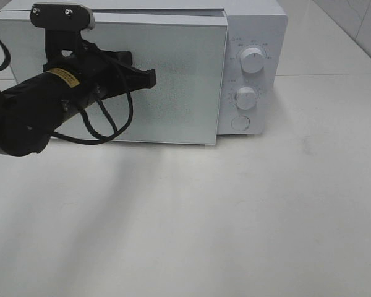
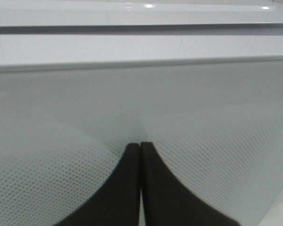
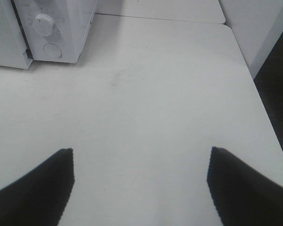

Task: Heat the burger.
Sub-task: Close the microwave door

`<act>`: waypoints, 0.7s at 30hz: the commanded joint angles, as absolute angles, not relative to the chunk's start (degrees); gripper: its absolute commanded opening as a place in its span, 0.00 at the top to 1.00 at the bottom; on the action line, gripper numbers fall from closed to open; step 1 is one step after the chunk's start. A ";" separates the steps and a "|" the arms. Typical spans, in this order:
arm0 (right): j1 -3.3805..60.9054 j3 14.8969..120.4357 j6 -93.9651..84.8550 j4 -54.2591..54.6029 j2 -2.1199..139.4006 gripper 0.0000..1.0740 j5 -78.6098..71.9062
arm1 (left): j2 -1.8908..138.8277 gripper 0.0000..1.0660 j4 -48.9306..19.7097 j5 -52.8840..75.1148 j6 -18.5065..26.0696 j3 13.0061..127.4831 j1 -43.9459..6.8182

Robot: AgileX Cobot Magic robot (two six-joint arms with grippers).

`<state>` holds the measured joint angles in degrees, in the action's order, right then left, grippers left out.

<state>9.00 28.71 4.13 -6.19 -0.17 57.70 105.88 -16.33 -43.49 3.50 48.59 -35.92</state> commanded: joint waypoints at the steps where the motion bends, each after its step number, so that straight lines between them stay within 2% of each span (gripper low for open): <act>1: 8.71 28.53 4.07 -6.42 -2.06 0.29 56.89 | 106.97 1.00 -17.70 -43.09 3.72 51.11 -36.38; 21: 8.71 28.53 4.07 -6.42 -2.06 0.29 56.89 | 114.02 1.00 -20.97 -37.99 4.93 64.86 -36.38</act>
<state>9.00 28.71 4.13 -6.19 -0.17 57.70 113.45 -15.53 -33.63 4.76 61.82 -38.27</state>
